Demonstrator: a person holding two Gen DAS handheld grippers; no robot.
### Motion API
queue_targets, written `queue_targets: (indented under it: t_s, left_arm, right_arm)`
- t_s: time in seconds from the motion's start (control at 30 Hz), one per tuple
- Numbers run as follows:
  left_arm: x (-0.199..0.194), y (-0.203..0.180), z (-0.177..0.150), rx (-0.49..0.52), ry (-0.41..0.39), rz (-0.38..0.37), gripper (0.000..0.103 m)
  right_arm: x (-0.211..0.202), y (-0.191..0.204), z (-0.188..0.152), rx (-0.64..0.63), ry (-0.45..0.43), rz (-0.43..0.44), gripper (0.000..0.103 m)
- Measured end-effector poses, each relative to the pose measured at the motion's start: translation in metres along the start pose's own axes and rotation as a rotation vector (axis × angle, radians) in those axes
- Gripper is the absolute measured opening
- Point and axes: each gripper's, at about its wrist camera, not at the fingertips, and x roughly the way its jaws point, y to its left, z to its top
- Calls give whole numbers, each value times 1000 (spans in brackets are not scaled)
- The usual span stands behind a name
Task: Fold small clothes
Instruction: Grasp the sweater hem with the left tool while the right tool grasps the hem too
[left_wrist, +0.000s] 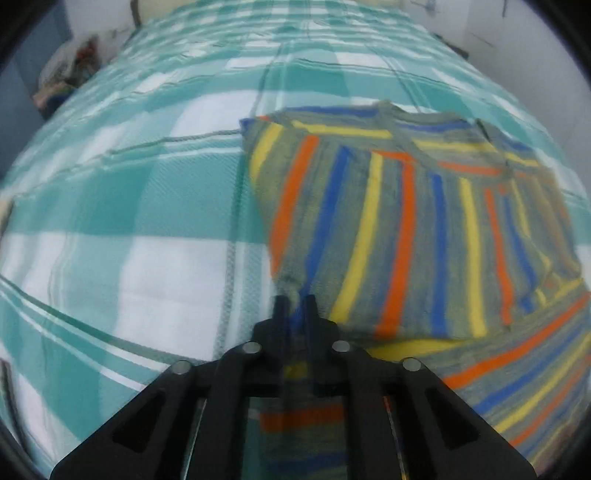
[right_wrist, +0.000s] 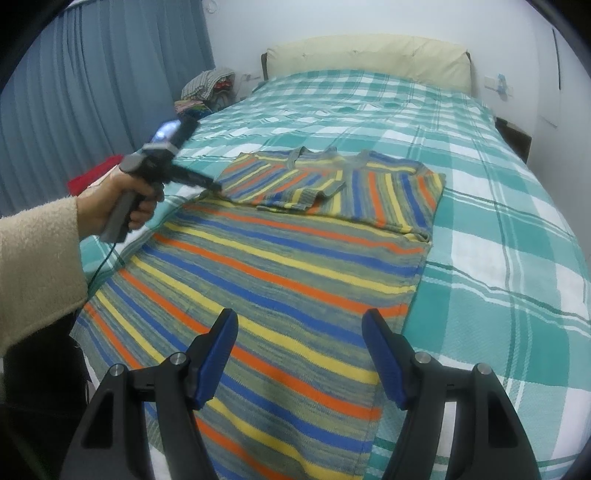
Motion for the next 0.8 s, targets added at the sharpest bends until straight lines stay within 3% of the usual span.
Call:
queue_targets:
  t_s: [0.2, 0.33, 0.47, 0.53, 0.63, 0.73, 0.8]
  left_arm:
    - [-3, 12, -1, -55, -39, 39, 5]
    - [1, -2, -3, 24, -32, 104, 8]
    - [-13, 12, 0, -63, -33, 70, 39]
    - [-22, 20, 2, -103, -67, 45, 40]
    - [-34, 18, 5, -103, -125, -9, 39]
    - [-31, 8, 2, -59, -168, -58, 39]
    - [-22, 3, -1, -39, -161, -69, 31]
  right_arm:
    - [-7, -8, -2, 26, -9, 6, 69]
    - [-10, -11, 1, 44, -13, 20, 69]
    - [-10, -11, 2, 41, -18, 20, 69]
    - [-9, -15, 3, 58, -18, 30, 69]
    - [2, -27, 20, 132, 10, 102, 69]
    - [24, -44, 53, 253, 39, 243, 69]
    - [57, -55, 78, 325, 82, 304, 62]
